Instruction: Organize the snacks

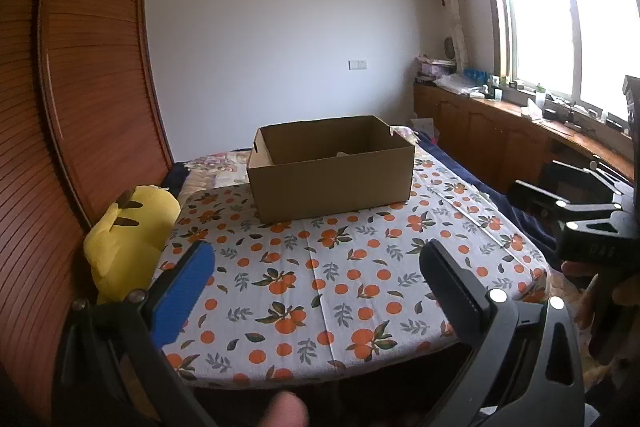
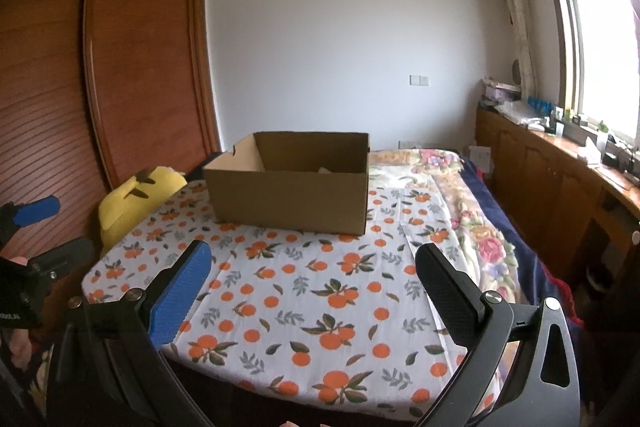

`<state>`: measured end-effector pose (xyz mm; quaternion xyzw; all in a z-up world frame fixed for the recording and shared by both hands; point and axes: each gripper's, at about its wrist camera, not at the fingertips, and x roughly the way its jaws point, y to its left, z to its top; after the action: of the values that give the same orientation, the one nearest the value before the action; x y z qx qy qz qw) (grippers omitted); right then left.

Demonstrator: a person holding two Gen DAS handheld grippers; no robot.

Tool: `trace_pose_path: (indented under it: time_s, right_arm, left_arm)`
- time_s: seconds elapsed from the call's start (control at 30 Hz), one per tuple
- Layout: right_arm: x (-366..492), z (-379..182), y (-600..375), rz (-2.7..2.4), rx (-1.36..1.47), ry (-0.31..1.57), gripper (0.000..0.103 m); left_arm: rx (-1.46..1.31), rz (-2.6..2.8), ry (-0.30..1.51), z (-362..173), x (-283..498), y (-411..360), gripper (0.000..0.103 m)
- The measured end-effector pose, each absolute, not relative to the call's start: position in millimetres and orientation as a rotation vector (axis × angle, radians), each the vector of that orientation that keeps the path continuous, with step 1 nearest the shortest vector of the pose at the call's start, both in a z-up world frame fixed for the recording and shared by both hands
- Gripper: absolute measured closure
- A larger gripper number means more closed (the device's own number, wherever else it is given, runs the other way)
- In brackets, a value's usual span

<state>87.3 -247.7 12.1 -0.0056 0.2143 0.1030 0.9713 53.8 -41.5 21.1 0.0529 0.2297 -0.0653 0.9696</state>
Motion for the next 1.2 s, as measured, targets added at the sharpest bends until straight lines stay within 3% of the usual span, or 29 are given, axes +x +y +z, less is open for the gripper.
trace_pose_path:
  time_s: [1.2]
  right_arm:
    - [59.5, -11.4, -248.5, 0.127, -0.004, 0.442, 0.0]
  left_arm:
    - [0.078, -0.04, 0.456, -8.1, 41.1, -21.3, 0.0]
